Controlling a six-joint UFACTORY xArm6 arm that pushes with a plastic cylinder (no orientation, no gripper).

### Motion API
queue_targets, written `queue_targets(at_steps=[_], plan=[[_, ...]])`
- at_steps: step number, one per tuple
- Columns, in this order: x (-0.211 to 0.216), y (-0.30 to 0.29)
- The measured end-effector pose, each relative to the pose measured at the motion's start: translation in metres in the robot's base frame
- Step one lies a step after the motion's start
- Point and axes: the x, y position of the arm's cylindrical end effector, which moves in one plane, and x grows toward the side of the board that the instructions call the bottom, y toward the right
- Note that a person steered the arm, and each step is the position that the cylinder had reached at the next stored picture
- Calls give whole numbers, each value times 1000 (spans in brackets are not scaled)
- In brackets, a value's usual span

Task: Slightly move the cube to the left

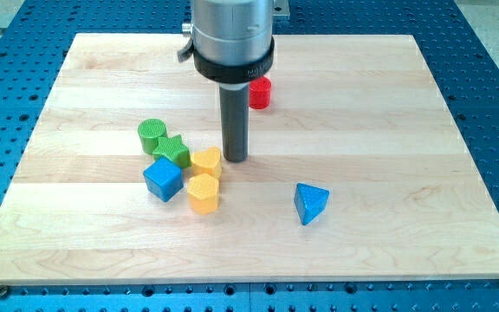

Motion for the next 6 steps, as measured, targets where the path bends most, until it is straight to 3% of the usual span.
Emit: queue_targets(at_steps=[1, 2, 3, 5, 6], plan=[[36, -44], [62, -39], [47, -42], [88, -74], [63, -103]])
